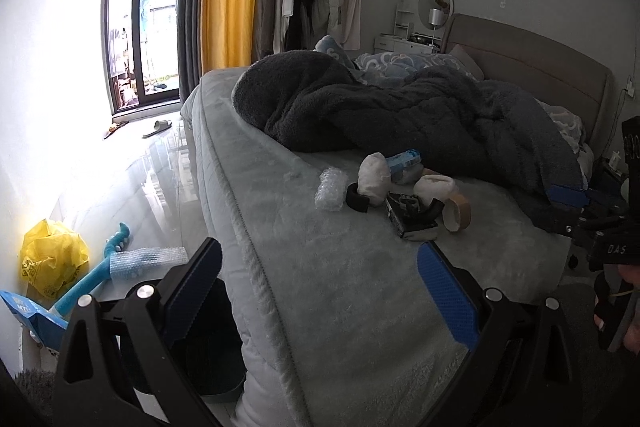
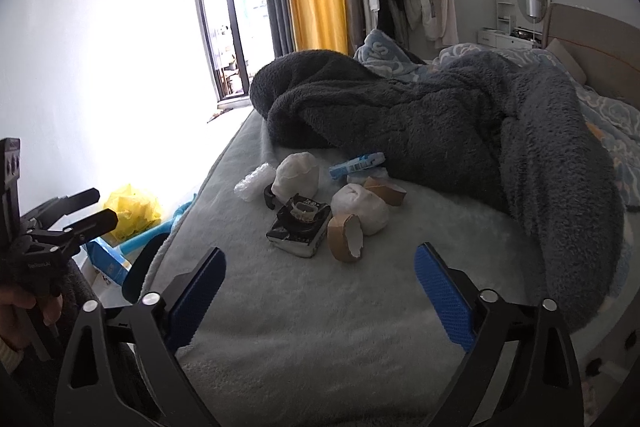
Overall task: Collect trash
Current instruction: 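Reach the right tool to the brown tape roll and close on it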
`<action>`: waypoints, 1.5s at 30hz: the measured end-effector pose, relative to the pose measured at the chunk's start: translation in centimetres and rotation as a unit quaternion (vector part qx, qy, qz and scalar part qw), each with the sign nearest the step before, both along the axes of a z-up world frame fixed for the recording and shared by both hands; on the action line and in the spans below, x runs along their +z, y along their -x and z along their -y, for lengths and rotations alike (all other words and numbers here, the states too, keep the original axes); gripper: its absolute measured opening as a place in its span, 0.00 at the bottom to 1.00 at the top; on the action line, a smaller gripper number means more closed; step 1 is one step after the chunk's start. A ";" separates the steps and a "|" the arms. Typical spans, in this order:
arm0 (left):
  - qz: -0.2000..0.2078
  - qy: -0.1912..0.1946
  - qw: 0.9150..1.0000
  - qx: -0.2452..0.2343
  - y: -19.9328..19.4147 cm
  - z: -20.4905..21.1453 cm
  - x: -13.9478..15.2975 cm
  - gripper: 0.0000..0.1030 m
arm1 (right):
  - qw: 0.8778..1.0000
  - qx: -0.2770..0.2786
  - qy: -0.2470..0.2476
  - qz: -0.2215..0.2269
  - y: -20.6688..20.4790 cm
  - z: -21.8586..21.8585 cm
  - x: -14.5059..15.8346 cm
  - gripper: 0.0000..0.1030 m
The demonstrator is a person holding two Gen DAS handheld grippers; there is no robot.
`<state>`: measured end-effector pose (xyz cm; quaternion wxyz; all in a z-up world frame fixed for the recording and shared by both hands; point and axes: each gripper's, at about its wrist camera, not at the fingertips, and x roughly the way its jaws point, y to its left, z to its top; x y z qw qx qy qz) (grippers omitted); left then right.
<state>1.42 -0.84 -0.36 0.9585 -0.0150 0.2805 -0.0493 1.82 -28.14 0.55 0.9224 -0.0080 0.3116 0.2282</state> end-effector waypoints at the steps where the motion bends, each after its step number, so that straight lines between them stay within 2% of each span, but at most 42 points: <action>1: 0.002 -0.002 1.000 -0.005 -0.1 0.2 0.0 0.97 | 1.000 0.001 0.002 -0.004 -0.4 -0.1 -0.2 0.86; 2: 0.005 -0.005 1.000 -0.011 -0.2 0.3 0.1 0.97 | 1.000 0.003 0.002 -0.008 -0.9 -0.2 -0.5 0.81; 4: 0.005 -0.007 1.000 -0.020 -0.5 0.6 0.0 0.96 | 1.000 0.004 0.006 -0.014 -1.8 -0.5 -0.9 0.79; 14: -0.019 0.033 0.996 -0.082 -3.7 1.8 -1.1 0.94 | 0.998 0.016 0.040 -0.050 -5.5 -1.9 -4.2 0.61; 16: -0.022 0.039 0.995 -0.091 -4.4 2.0 -1.5 0.92 | 0.997 0.017 0.052 -0.054 -6.3 -2.3 -5.0 0.59; 18: -0.033 0.038 0.994 -0.095 -5.4 2.3 -1.9 0.82 | 0.996 0.013 0.065 -0.056 -7.0 -2.6 -5.8 0.56; 20: -0.032 0.036 0.994 -0.099 -6.0 2.5 -2.1 0.82 | 0.996 0.008 0.070 -0.062 -7.7 -2.6 -6.7 0.53; 25: -0.040 0.049 0.991 -0.116 -7.4 3.1 -2.6 0.79 | 0.996 0.005 0.068 -0.064 -8.5 -2.6 -7.8 0.48; 27: -0.048 0.052 0.990 -0.125 -7.8 3.6 -3.0 0.74 | 0.996 0.006 0.066 -0.059 -8.6 -2.7 -7.8 0.45; 32: -0.065 0.054 0.986 -0.146 -8.7 5.0 -3.9 0.70 | 0.997 0.007 0.052 -0.062 -9.1 -2.2 -8.2 0.40; 37: -0.077 0.073 0.982 -0.154 -9.7 6.0 -4.8 0.67 | 0.997 0.001 0.033 -0.072 -9.8 -1.5 -8.7 0.30; 42: -0.086 0.087 0.980 -0.157 -10.7 6.9 -5.3 0.62 | 0.997 -0.001 0.019 -0.079 -10.1 -0.8 -8.9 0.16; 45: -0.088 0.086 0.980 -0.154 -11.0 7.5 -5.5 0.61 | 0.997 0.000 0.012 -0.077 -10.0 -0.4 -8.7 0.16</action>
